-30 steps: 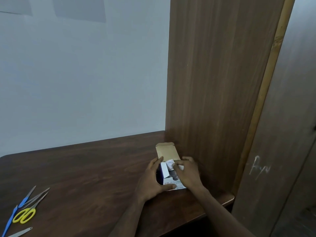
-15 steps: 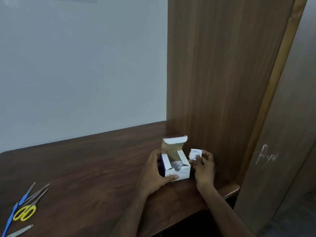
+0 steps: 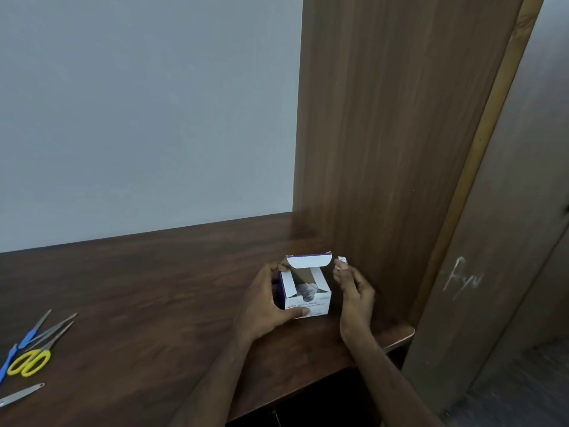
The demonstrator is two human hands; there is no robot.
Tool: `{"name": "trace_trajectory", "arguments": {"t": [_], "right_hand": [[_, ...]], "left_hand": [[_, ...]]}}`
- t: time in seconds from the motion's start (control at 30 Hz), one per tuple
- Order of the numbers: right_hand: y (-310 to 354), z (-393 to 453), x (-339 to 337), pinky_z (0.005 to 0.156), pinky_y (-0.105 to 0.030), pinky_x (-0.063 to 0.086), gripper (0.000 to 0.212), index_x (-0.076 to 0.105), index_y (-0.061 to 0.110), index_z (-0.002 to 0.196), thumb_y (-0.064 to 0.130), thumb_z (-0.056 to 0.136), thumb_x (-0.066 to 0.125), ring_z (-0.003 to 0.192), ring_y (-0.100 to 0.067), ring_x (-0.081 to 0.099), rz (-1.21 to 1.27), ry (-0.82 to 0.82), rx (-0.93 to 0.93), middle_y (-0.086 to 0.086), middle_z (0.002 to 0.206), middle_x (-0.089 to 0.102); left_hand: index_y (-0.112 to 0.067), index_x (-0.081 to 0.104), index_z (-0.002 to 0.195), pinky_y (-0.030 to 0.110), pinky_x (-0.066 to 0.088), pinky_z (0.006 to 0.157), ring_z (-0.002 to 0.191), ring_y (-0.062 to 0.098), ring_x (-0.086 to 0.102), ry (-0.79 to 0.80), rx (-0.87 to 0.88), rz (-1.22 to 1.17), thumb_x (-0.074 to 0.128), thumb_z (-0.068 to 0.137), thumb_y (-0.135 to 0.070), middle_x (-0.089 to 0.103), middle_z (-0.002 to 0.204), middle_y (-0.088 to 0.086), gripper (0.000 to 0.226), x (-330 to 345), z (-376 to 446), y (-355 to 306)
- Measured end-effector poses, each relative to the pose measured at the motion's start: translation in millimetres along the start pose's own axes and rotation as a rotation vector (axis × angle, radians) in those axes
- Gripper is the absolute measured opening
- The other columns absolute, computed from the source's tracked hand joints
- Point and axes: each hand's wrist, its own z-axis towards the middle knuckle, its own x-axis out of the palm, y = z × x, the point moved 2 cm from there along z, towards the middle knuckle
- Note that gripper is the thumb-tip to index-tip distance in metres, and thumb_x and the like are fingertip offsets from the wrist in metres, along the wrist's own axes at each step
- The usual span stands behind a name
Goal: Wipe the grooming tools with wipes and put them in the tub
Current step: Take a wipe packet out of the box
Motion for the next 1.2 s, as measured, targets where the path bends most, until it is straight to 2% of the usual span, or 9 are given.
{"name": "trace_trajectory", "arguments": {"t": [0.13,0.2,0.3,0.4,0.63,0.8,0.93,1.03,1.2], "right_hand": [[3.8,-4.2,6.7,0.100,-0.035,0.057,0.045,0.075,0.018,0.120,0.034,0.079,0.085,0.115,-0.018,0.074,-0.023,0.139,-0.033,-0.003,0.115,0.081],[1.6,-4.3,8.1,0.099,-0.036,0.058,0.046,0.075,0.021,0.120,0.034,0.077,0.087,0.113,-0.019,0.075,-0.028,0.155,-0.027,-0.005,0.115,0.080],[-2.7,-1.6,6.7,0.101,-0.045,0.059,0.041,0.077,0.025,0.116,0.036,0.079,0.089,0.112,-0.024,0.075,-0.027,0.126,-0.001,-0.008,0.115,0.080],[-6.6,1.7,7.1,0.103,-0.051,0.059,0.034,0.077,0.020,0.113,0.024,0.082,0.090,0.110,-0.025,0.076,-0.023,0.127,0.047,-0.008,0.115,0.080],[-9.9,4.0,7.4,0.098,-0.047,0.061,0.046,0.073,0.016,0.120,0.011,0.079,0.091,0.104,-0.024,0.076,-0.015,0.170,0.144,-0.011,0.111,0.080],[-8.2,5.1,5.2,0.086,-0.038,0.064,0.045,0.070,0.013,0.121,0.001,0.082,0.087,0.100,-0.021,0.076,0.027,0.183,0.193,-0.001,0.102,0.081],[-12.1,7.1,3.8,0.079,-0.037,0.064,0.048,0.068,0.019,0.123,0.004,0.081,0.087,0.107,-0.024,0.076,-0.009,0.197,0.231,-0.009,0.113,0.078],[-15.6,8.7,2.8,0.078,-0.037,0.065,0.049,0.067,0.022,0.123,0.002,0.083,0.086,0.108,-0.025,0.077,-0.009,0.203,0.241,-0.012,0.118,0.077],[-9.8,4.2,2.7,0.085,-0.037,0.064,0.053,0.066,0.023,0.132,0.014,0.085,0.088,0.110,-0.013,0.075,-0.020,0.151,0.163,0.003,0.122,0.076]], "left_hand": [[-0.043,0.049,0.129,0.038,0.063,0.095,0.114,0.003,0.072,0.013,-0.021,-0.007,0.105,0.053,-0.047,0.067,0.132,-0.018,0.095,-2.6,-1.1,-3.7],[-0.038,0.049,0.126,0.035,0.063,0.097,0.116,0.002,0.071,0.024,-0.022,-0.015,0.106,0.054,-0.042,0.065,0.137,-0.019,0.092,-3.2,-1.1,-5.1],[-0.028,0.047,0.117,0.017,0.057,0.097,0.125,-0.005,0.064,0.029,-0.006,-0.018,0.107,0.058,-0.031,0.057,0.148,-0.022,0.085,-4.0,0.0,-7.5],[-0.024,0.045,0.116,0.015,0.056,0.095,0.126,-0.005,0.063,0.020,-0.013,-0.033,0.107,0.058,-0.029,0.056,0.150,-0.019,0.084,-4.1,1.0,-7.2],[-0.010,0.040,0.120,0.004,0.050,0.088,0.120,-0.019,0.059,0.020,-0.024,-0.087,0.105,0.061,-0.014,0.056,0.148,-0.009,0.088,-4.2,1.8,-3.1],[-0.025,0.041,0.129,0.033,0.060,0.103,0.132,0.002,0.062,0.043,-0.021,-0.122,0.107,0.058,-0.024,0.051,0.152,-0.019,0.096,-1.4,4.2,4.2],[-0.034,0.040,0.145,0.025,0.058,0.103,0.130,-0.005,0.059,0.064,-0.026,-0.110,0.105,0.061,-0.029,0.053,0.144,-0.026,0.107,-1.8,2.2,3.7],[-0.039,0.044,0.144,0.018,0.057,0.099,0.135,-0.001,0.056,0.060,0.006,-0.068,0.104,0.063,-0.035,0.049,0.147,-0.026,0.100,-2.4,2.4,5.6],[-0.041,0.054,0.134,0.023,0.058,0.102,0.138,0.004,0.053,0.035,0.077,0.037,0.102,0.066,-0.038,0.042,0.158,-0.017,0.083,-0.4,3.8,8.6]]}}
